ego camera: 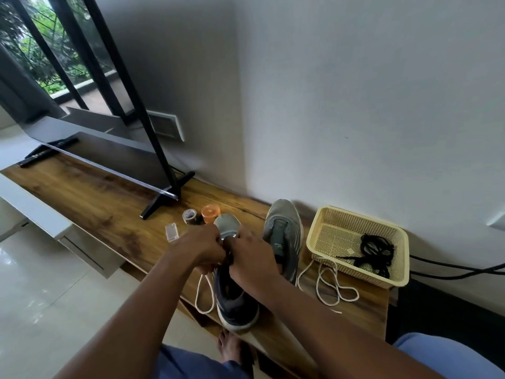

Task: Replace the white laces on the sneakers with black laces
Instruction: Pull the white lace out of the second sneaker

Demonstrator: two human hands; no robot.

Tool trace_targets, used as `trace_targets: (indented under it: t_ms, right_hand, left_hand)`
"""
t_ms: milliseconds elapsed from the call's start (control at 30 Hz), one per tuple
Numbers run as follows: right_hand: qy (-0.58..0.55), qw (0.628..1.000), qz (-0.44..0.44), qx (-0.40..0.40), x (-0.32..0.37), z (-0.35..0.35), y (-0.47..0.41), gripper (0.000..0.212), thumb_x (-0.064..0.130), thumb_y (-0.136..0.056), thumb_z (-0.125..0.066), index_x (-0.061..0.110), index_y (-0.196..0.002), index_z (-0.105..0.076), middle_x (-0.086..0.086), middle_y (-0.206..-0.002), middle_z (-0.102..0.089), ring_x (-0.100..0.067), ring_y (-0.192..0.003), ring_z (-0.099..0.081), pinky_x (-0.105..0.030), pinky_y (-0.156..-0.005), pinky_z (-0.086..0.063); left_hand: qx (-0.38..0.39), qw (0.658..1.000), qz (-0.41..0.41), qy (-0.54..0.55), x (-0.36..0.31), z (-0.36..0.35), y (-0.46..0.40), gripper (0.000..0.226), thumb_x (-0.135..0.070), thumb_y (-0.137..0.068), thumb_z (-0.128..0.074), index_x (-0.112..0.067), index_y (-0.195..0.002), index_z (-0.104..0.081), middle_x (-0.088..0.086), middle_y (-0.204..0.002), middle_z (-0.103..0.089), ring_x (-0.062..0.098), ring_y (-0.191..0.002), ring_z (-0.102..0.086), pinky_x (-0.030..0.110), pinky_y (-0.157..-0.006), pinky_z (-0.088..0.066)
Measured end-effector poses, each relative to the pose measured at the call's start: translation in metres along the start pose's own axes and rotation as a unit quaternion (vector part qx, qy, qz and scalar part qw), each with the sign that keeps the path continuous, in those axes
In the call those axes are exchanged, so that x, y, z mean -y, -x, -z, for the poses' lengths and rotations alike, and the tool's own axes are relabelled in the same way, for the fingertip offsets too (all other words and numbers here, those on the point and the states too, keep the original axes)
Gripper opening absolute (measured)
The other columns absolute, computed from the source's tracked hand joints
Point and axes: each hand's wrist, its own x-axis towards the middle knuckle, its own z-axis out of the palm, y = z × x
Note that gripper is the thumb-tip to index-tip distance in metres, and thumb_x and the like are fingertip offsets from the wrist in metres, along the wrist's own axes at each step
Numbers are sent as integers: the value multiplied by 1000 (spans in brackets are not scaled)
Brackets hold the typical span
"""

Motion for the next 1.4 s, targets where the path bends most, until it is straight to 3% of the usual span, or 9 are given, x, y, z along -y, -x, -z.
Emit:
trace_targets:
  t_ms: [100,233,433,567,700,833,1033,1233,1400]
  right_hand:
    - [21,1000,-8,-8,1,2,-2,10,16,-92,-64,20,-99,-70,-4,-110,-56,-24,-87,-62,-37,-67,-56]
    - [12,1000,-20,-13,4,4,-3,9,17,-88,-64,22,-93,-69,0,-101,-59,-23,-79,-63,-37,-61,-54]
    - [-136,966,-209,-63,-8,21,-13,8,22,-85,-50,21,-86,-58,4,-80,-63,-21,-74,-61,-40,-67,-55]
    - [-65,995,-71,5,-3,22,-9,28,36,-73,-51,23,-98,-55,-1,-103,-55,-23,-93,-54,-36,-67,-50]
    - [60,997,41,30,1,8,-4,10,27,-76,-64,21,-82,-59,-6,-106,-53,-28,-105,-47,-37,-67,-47]
    - [62,997,19,-34,-2,6,-4,1,19,-79,-68,19,-78,-67,-1,-99,-54,-24,-100,-47,-34,-65,-44]
    - [-71,970,-181,-148,-10,20,-13,19,26,-81,-51,22,-81,-69,7,-101,-55,-17,-100,-47,-32,-71,-43]
    - [101,993,66,-21,-1,14,-3,14,30,-66,-64,22,-76,-68,1,-99,-57,-28,-105,-47,-44,-86,-41]
    - [114,990,52,-61,-1,12,-1,7,22,-72,-71,21,-78,-70,2,-97,-59,-26,-103,-48,-43,-84,-41]
  left_hand:
    - [-19,1000,3,6,-1,0,-4,6,-18,-86,-73,-15,-81,-72,-2,-59,-72,-1,-46,-66,12,-37,-42]
    - [19,997,25,69,-2,2,-2,9,-12,-91,-70,-5,-94,-74,7,-68,-77,19,-61,-77,31,-61,-65]
    - [29,993,35,113,-1,5,2,9,-6,-91,-69,-1,-97,-73,14,-72,-77,27,-65,-79,42,-71,-67]
    - [37,992,33,116,1,6,1,10,-6,-92,-65,0,-94,-74,13,-70,-77,25,-64,-78,35,-61,-65]
    - [40,992,25,117,2,5,0,10,-3,-90,-64,-2,-94,-73,13,-70,-77,25,-65,-79,38,-67,-67]
    - [39,990,29,131,4,4,-5,10,-3,-90,-65,0,-96,-73,14,-71,-77,26,-64,-78,35,-59,-65]
    - [46,988,42,141,4,1,-11,9,-2,-88,-71,4,-94,-74,17,-71,-77,29,-65,-78,37,-58,-64]
    - [46,991,42,122,6,0,-15,9,-7,-88,-71,1,-89,-76,13,-71,-78,25,-65,-79,38,-66,-67]
    - [52,988,40,137,10,1,-18,10,-4,-89,-71,0,-98,-75,14,-75,-79,26,-69,-80,41,-69,-67]
